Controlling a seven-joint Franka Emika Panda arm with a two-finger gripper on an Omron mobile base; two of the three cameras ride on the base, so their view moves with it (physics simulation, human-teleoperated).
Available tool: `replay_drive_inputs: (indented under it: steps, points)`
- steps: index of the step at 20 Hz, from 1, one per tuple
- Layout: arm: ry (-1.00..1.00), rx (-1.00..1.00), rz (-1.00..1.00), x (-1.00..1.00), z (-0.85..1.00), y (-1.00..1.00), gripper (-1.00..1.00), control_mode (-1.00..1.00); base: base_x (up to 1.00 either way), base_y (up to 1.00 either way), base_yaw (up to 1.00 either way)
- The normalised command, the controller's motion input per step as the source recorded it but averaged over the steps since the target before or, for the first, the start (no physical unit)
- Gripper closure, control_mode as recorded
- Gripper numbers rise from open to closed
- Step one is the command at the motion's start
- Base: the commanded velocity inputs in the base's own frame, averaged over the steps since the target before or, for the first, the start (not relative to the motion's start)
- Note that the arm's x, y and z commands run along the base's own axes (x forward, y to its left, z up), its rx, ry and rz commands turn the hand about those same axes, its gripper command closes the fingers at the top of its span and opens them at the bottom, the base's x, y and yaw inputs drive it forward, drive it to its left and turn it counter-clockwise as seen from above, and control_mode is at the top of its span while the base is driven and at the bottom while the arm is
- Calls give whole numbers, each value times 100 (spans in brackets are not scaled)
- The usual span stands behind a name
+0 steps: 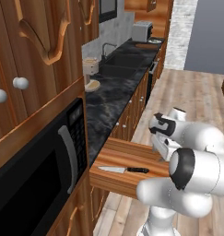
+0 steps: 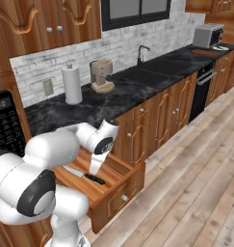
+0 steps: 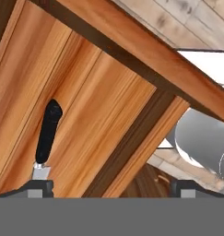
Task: Pick up the knife from the drawer and place it on the cutting board. Then place the meat from the plate to the cutting board.
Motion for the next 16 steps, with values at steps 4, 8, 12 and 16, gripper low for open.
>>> replay_drive_inputs:
  steps: [4, 8, 12, 16]
  points:
    - [0, -3, 3, 1, -34, 21, -100, -100, 0, 0, 0]
    - [0, -3, 4, 3, -41, 10, -100, -100, 0, 0, 0]
    - [0, -1, 7, 11, -27, 1, -100, -100, 0, 0, 0]
    - [-8, -3, 5, 11, -21, 1, -100, -100, 0, 0, 0]
